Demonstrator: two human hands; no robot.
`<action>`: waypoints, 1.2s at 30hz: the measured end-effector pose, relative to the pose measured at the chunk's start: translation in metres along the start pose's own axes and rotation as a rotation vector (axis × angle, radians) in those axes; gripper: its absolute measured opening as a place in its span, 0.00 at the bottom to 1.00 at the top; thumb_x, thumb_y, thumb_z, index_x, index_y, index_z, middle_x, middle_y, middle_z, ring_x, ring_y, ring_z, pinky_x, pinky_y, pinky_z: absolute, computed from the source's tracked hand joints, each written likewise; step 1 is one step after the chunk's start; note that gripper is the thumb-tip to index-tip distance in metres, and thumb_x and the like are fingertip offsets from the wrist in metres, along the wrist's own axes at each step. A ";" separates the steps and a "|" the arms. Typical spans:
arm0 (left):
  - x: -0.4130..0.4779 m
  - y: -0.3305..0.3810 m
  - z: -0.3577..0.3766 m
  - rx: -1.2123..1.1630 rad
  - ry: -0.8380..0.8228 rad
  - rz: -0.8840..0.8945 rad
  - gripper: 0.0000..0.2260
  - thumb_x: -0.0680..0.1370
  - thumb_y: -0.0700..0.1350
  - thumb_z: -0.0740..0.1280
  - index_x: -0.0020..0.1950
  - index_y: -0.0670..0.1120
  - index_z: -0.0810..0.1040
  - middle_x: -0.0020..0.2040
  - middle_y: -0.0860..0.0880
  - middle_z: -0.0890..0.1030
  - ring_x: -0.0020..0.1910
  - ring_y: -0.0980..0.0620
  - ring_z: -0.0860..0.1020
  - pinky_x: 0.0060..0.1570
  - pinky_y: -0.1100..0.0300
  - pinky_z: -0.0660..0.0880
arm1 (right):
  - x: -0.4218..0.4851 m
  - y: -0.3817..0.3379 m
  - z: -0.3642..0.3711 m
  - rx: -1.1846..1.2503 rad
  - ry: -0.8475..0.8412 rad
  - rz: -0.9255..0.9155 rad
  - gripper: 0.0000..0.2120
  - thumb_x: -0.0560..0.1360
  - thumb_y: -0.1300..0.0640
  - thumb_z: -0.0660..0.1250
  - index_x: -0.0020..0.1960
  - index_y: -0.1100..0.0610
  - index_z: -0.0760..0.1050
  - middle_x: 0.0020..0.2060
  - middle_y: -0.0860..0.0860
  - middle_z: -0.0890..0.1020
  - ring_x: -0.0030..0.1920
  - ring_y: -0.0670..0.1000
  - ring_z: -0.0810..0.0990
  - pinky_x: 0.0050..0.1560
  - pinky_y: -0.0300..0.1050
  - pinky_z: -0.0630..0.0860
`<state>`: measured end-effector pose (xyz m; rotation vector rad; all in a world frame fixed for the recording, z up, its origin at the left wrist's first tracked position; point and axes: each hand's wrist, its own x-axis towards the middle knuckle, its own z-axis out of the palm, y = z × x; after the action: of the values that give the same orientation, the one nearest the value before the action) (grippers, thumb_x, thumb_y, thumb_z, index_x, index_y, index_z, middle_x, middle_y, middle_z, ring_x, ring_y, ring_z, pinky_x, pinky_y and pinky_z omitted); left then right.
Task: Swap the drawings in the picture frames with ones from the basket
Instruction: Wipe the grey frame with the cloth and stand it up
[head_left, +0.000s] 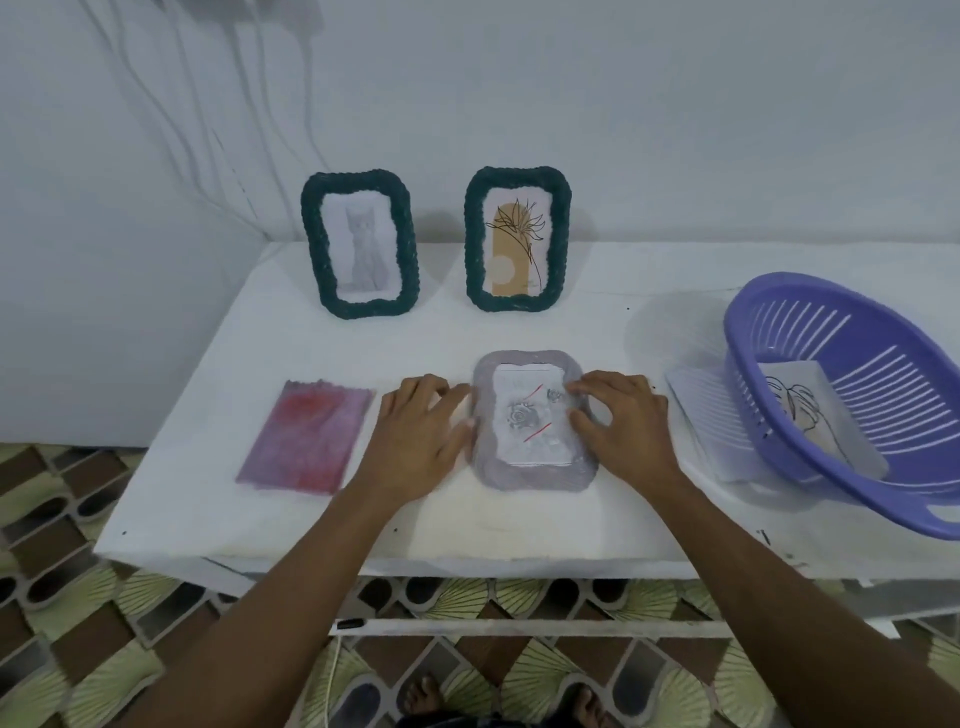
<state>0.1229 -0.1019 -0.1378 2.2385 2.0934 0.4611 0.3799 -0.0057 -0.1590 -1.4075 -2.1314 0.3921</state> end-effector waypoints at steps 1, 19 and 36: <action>-0.006 -0.010 -0.006 0.061 0.037 -0.006 0.21 0.79 0.54 0.52 0.67 0.48 0.71 0.61 0.48 0.73 0.60 0.47 0.69 0.56 0.49 0.68 | 0.000 0.000 0.000 -0.004 0.003 -0.003 0.14 0.72 0.50 0.72 0.57 0.46 0.80 0.59 0.45 0.80 0.59 0.51 0.73 0.54 0.48 0.64; -0.052 -0.078 -0.012 -0.143 0.174 -0.092 0.19 0.79 0.46 0.58 0.69 0.48 0.74 0.67 0.48 0.76 0.68 0.47 0.70 0.69 0.56 0.67 | 0.000 -0.006 0.005 0.003 0.014 -0.001 0.13 0.73 0.52 0.70 0.58 0.47 0.80 0.59 0.48 0.80 0.60 0.55 0.75 0.59 0.57 0.69; 0.044 0.033 0.016 -0.174 0.040 0.388 0.13 0.79 0.42 0.63 0.61 0.42 0.80 0.65 0.40 0.74 0.68 0.44 0.63 0.72 0.50 0.58 | 0.000 -0.002 0.002 0.032 0.006 0.012 0.14 0.72 0.50 0.71 0.57 0.45 0.80 0.58 0.45 0.79 0.59 0.51 0.72 0.53 0.47 0.62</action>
<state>0.1609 -0.0589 -0.1372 2.5441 1.5569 0.6800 0.3772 -0.0061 -0.1590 -1.4025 -2.1038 0.4236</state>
